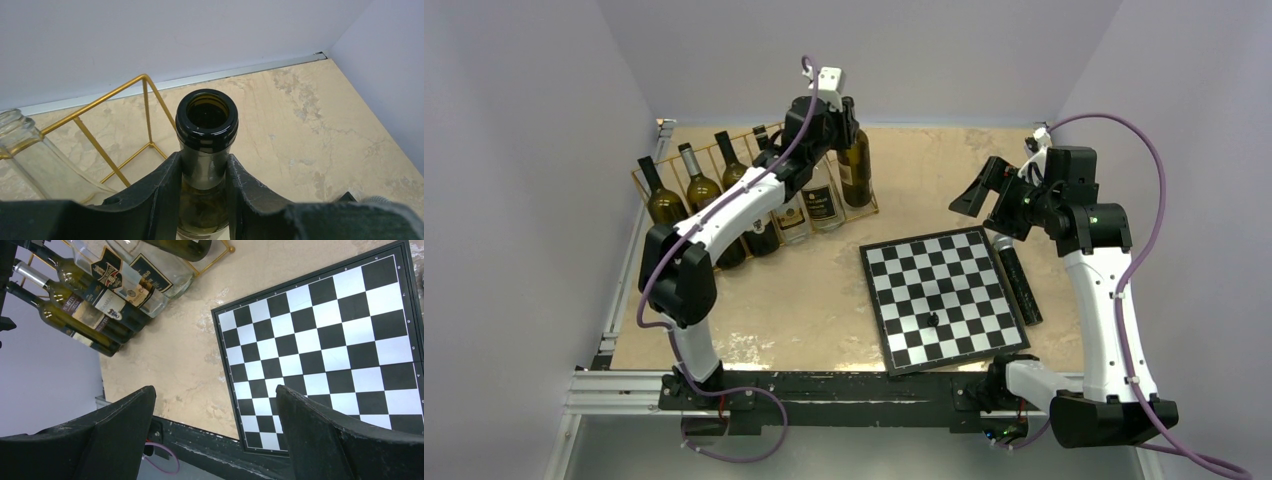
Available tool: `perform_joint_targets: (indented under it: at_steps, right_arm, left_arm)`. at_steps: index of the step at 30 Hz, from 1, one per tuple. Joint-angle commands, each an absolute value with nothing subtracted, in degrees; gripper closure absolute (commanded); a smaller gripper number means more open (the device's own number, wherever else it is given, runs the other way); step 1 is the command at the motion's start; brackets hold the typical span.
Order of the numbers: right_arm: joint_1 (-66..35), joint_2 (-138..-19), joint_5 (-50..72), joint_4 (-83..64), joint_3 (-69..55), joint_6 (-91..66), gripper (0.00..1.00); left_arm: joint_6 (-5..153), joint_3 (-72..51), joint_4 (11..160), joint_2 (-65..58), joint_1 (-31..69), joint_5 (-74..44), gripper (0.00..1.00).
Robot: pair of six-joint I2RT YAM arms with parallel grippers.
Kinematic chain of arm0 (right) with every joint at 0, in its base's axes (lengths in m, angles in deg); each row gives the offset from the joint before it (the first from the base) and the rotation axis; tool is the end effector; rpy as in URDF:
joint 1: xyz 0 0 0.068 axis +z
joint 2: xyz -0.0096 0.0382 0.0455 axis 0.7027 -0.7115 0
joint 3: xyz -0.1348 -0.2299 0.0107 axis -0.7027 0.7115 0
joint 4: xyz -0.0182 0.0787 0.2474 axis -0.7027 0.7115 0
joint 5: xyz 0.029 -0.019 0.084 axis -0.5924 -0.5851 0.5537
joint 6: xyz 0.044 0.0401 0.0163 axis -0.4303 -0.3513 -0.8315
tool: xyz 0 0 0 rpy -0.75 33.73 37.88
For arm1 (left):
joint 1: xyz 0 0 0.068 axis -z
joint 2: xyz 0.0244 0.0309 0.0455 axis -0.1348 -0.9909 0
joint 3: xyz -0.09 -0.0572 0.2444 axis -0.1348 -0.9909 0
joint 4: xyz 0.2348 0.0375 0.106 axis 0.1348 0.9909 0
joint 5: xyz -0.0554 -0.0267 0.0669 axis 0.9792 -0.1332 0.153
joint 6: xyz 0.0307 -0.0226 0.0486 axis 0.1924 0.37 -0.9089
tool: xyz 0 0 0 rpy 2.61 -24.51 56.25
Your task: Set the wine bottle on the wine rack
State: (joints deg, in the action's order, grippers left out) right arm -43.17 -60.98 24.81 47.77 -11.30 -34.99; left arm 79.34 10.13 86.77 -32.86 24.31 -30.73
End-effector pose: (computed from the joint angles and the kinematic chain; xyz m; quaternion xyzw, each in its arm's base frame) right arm 0.2083 0.0227 0.3946 0.1394 0.8863 0.2741 0.3463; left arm 0.3873 -0.2352 0.3505 0.0615 0.7670 -0.2156 0.6012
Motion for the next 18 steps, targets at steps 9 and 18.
perform_joint_targets:
  at_steps: [9, 18]
  right_arm:
    - [-43.3, -60.5, 22.8, 46.6, -12.9, -34.2, 0.05]
    - [-43.4, -60.1, 22.6, 46.1, -12.1, -34.2, 0.05]
  left_arm:
    - [85.9, 13.9, 84.8, -30.9, 18.7, -18.2, 1.00]
    - [84.7, 13.6, 84.9, -30.4, 18.7, -11.6, 1.00]
